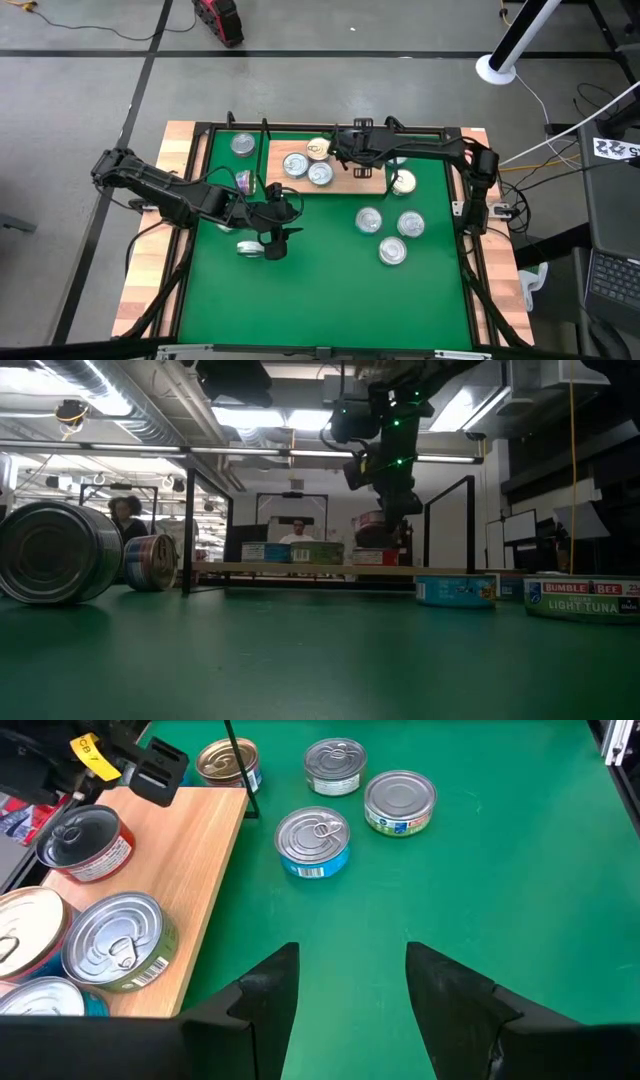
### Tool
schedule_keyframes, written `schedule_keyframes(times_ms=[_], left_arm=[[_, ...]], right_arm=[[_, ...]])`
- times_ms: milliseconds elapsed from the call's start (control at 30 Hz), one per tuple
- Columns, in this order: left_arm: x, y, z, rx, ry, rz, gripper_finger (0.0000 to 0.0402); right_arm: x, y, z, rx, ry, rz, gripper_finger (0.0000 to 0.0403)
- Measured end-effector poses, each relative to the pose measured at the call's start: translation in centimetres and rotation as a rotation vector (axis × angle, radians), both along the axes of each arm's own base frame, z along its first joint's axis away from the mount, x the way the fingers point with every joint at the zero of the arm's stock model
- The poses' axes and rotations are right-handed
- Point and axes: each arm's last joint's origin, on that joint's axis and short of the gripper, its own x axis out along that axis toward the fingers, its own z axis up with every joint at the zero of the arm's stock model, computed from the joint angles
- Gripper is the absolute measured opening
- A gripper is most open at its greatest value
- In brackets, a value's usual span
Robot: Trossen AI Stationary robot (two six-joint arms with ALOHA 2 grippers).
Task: Stack canned seafood by type on shelf
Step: Stack the red tuna can on top of the red tuna can on the shelf
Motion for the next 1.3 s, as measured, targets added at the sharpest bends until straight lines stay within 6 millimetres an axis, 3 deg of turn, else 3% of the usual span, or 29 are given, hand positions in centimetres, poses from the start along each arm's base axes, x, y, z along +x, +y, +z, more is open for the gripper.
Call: schedule_keyframes(times_ms=[600, 1300], left_arm=[[0.00, 0.00, 0.00, -0.002, 0.000, 0.001, 0.0180], [0.01, -0.01, -0.02, -0.003, 0.000, 0.002, 0.0180]], right_arm=[[0.10, 0.14, -0.04, 0.051, -0.022, 0.018, 0.0135], [0.12, 0.31, -0.16, 0.119, -0.038, 0.038, 0.0227]])
